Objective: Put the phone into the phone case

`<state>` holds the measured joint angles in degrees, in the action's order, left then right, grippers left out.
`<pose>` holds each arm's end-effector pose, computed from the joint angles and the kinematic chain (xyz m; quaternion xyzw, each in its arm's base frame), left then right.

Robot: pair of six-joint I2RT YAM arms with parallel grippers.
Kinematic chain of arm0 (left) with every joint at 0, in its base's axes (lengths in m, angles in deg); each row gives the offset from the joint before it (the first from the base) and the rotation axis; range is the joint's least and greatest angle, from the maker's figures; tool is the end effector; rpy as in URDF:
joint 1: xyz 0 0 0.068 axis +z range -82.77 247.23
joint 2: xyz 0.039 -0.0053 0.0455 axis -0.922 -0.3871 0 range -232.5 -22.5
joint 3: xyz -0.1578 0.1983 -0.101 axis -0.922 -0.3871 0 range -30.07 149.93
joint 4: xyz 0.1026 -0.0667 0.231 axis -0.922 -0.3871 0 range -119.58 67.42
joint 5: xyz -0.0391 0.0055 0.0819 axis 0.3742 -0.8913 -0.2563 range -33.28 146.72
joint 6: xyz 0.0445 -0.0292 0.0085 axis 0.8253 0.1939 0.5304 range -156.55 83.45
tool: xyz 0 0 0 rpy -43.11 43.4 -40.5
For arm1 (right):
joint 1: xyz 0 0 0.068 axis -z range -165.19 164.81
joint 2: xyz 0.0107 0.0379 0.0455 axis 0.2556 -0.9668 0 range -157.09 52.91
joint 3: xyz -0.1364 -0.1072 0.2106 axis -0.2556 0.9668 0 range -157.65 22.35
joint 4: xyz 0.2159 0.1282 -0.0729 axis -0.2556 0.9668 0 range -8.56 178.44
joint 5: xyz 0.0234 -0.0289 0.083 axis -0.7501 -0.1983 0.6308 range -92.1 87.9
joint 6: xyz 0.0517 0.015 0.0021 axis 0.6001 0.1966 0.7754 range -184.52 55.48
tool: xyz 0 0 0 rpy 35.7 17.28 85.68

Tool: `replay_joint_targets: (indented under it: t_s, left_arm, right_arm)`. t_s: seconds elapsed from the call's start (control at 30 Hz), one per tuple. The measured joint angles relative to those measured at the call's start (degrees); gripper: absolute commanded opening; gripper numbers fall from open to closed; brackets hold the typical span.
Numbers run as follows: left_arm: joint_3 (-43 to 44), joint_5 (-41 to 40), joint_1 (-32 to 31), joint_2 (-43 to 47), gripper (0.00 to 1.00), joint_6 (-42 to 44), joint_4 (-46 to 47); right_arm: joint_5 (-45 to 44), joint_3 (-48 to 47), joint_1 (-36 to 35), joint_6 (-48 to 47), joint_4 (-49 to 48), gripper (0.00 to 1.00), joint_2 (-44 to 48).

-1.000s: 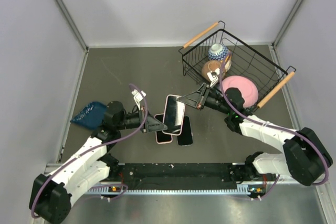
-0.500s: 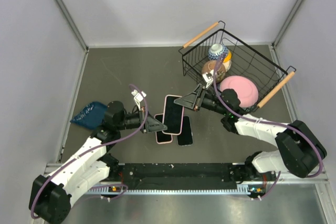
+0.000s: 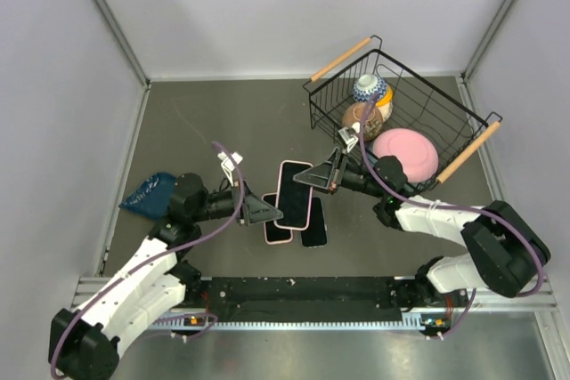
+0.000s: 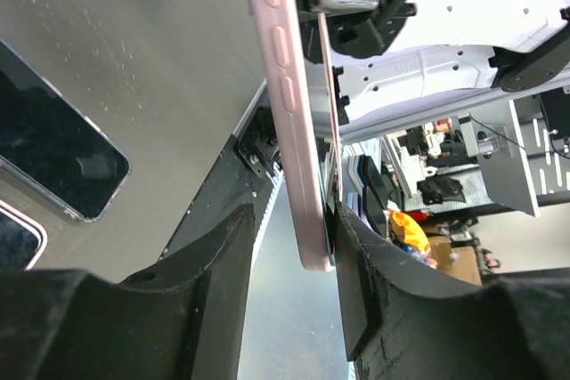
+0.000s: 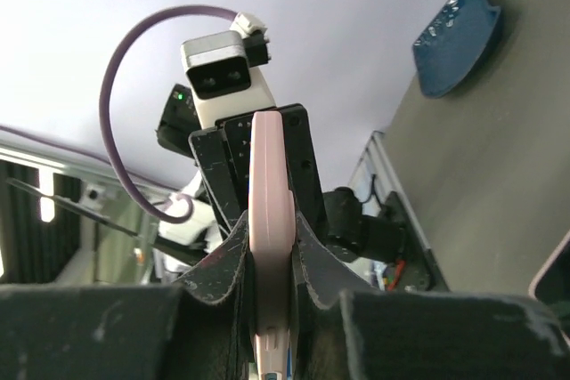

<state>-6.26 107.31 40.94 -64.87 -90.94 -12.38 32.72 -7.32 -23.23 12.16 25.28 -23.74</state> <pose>0.1419 -0.1007 0.2564 0.1048 0.7316 -0.6290 0.2412 0.2017 0.1836 0.2488 -0.0104 0.6590 0.7165 0.2286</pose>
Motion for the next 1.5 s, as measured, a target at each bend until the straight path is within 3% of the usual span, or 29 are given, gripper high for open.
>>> replay_joint_targets:
  t_s: [0.2,0.47,0.67,0.8,0.9,1.13,1.23,1.27,1.5]
  left_arm:
    - [0.94,-3.72,0.24,6.78,0.42,-0.83,-2.19]
    - [2.56,-4.96,0.37,8.5,0.34,-4.28,-4.57]
    - [2.71,-5.01,0.37,8.22,0.39,-4.48,-6.23]
    - [2.8,-4.15,0.39,6.93,0.51,-4.5,-6.49]
    - [2.89,-3.32,0.39,5.99,0.51,-4.52,-7.3]
    - [2.89,-2.62,0.44,5.88,0.33,-5.11,-9.16]
    - [2.89,-2.32,0.44,5.86,0.12,-6.21,-9.68]
    - [2.89,-2.23,0.44,5.84,0.0,-6.67,-9.81]
    - [3.08,-2.43,0.7,2.78,0.0,-6.64,-12.9]
  right_arm:
    - [1.25,0.52,0.83,9.97,-8.61,0.0,-3.39]
    - [1.49,0.52,0.87,13.94,-11.74,0.0,-4.81]
    - [1.53,0.52,0.98,14.64,-11.93,0.0,-5.66]
    - [1.6,0.52,1.01,14.58,-11.98,0.0,-5.73]
    - [1.7,0.52,1.05,14.56,-12.0,0.0,-5.95]
    - [1.7,0.52,1.05,14.03,-11.96,0.0,-7.28]
    - [1.64,0.52,1.05,13.2,-11.67,0.0,-7.43]
    - [1.64,0.52,1.05,12.83,-11.56,0.0,-7.43]
    - [1.31,0.52,1.03,8.55,-8.13,0.0,-7.15]
